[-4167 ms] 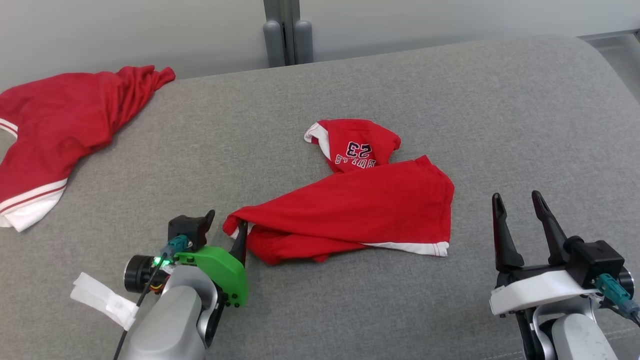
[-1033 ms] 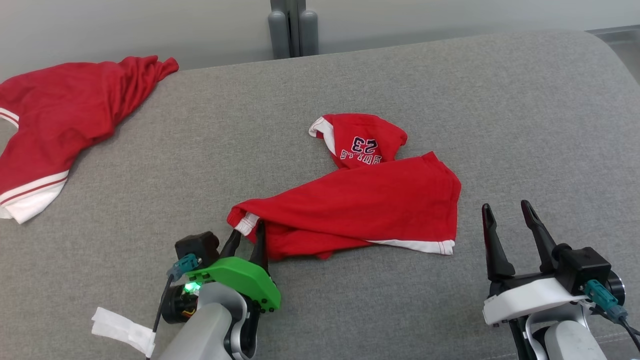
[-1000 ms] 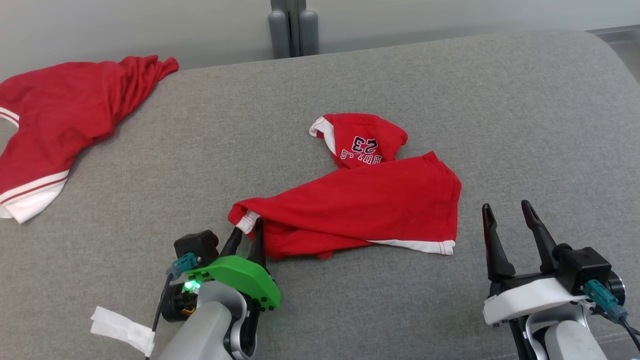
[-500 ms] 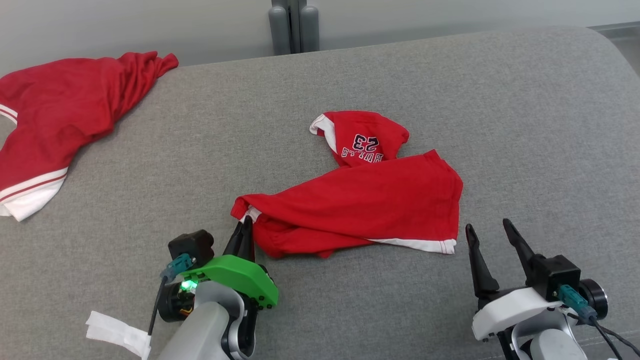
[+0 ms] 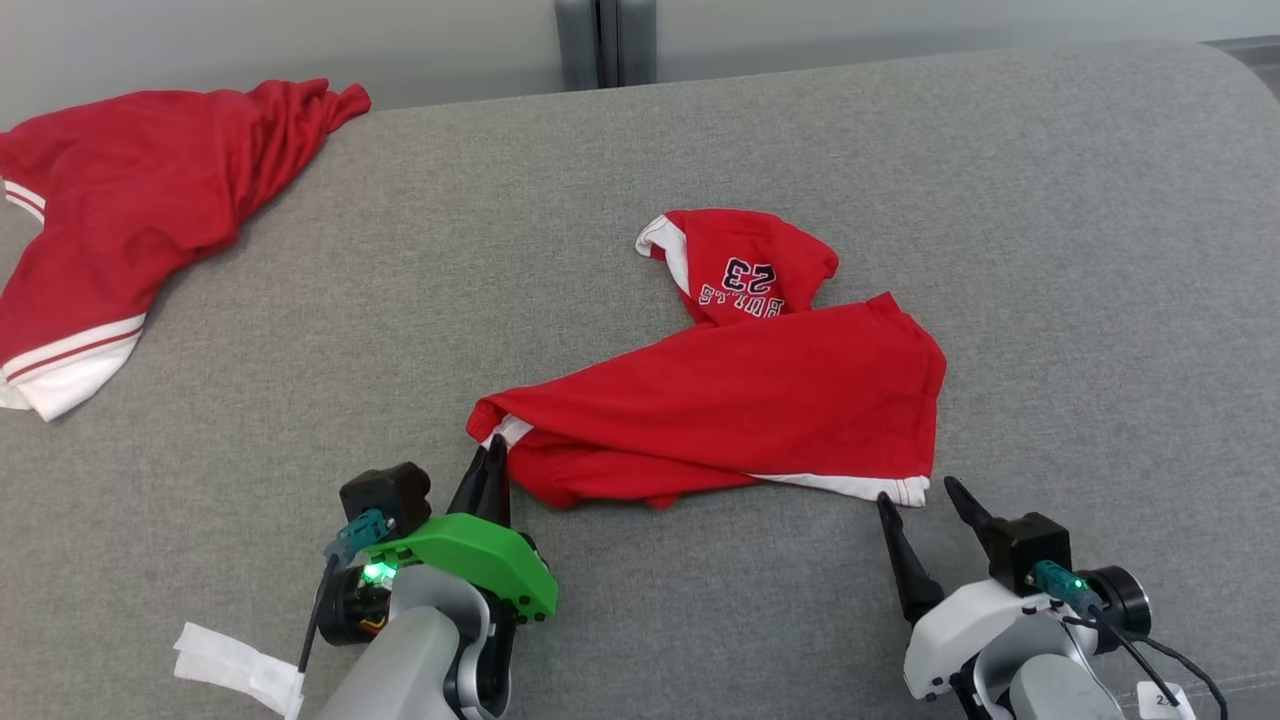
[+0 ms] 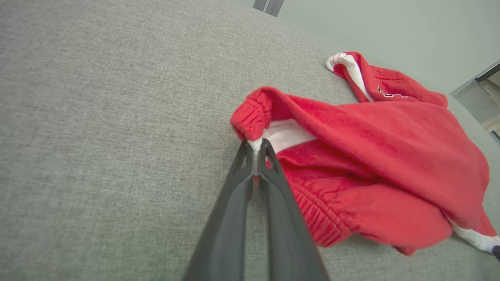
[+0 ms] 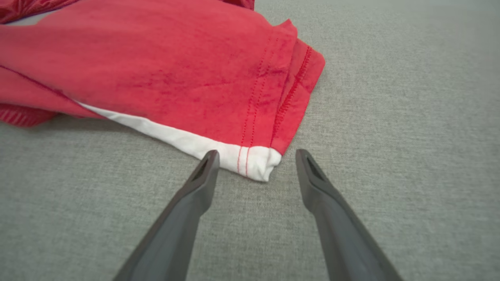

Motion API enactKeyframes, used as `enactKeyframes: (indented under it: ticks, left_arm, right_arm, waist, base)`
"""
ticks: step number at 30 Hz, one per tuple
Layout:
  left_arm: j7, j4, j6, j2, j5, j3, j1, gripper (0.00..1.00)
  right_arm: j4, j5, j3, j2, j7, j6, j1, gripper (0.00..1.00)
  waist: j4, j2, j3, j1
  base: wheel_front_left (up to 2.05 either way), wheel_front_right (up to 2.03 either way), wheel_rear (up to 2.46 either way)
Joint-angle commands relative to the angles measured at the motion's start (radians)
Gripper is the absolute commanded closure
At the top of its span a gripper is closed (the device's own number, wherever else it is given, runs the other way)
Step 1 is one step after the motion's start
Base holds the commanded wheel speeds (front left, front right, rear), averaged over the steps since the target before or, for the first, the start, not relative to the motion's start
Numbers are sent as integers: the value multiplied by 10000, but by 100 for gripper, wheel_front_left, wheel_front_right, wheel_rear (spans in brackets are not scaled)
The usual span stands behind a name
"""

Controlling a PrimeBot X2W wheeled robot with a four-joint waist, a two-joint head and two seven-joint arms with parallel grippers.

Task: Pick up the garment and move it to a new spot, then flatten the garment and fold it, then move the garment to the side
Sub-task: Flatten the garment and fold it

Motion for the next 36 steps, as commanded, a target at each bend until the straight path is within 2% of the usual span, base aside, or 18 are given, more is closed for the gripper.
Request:
enactKeyframes:
  ticks: [1,3,4,5,7,9,10,17,19,20,28,36]
  left_arm:
    - [-7,-14,-12,41,70,26,-15,100]
    - [-8,-26,-15,41,73,33,-17,100]
    - [-8,-34,-7,41,76,41,-17,100]
    - [-8,-40,1,41,96,50,-11,100]
    - [-7,-46,10,41,115,74,4,100]
    - [-8,-44,8,41,147,103,16,100]
    - [-8,-51,8,41,166,116,21,100]
    - [-8,-73,-1,41,295,221,99,100]
    - [-9,-87,-17,41,323,255,128,100]
    - [-9,-106,-30,41,355,281,149,100]
    - [-7,-417,-148,41,696,557,214,100]
    - [-9,-1638,-584,109,1579,1253,215,100]
  right_arm:
    - [138,-83,70,-29,-35,1,-184,0]
    - [303,-39,144,-31,-35,1,-278,0]
    - [349,-29,184,-31,-35,1,-321,3]
    - [415,-24,230,-29,-35,1,-357,16]
    - [602,-35,303,-31,-35,1,-384,31]
    - [721,-43,358,-31,-33,1,-482,40]
    - [750,-95,389,-29,-33,1,-525,40]
    - [1122,-155,539,-29,-30,1,-741,64]
    - [1020,-88,533,-31,-32,1,-787,84]
    - [906,-50,507,-31,-32,1,-787,100]
    - [-401,507,345,-29,-33,1,-384,100]
    - [-2892,272,-138,-31,-33,1,-77,100]
  waist:
    - [29,-1,25,0]
    - [46,-1,37,0]
    - [51,-1,43,0]
    - [56,-1,46,0]
    - [56,-1,53,0]
    - [44,-1,59,0]
    - [36,-1,61,0]
    - [-14,-1,41,0]
    - [-18,-1,14,0]
    - [-19,-1,-8,0]
    - [-41,-1,-359,0]
    - [-185,-1,-1069,0]
  base:
    - [0,0,0]
    - [0,0,0]
    - [0,0,0]
    - [0,0,0]
    - [0,0,0]
    - [0,0,0]
    - [0,0,0]
    - [0,0,0]
    - [0,0,0]
    - [0,0,0]
    - [0,0,0]
    - [0,0,0]
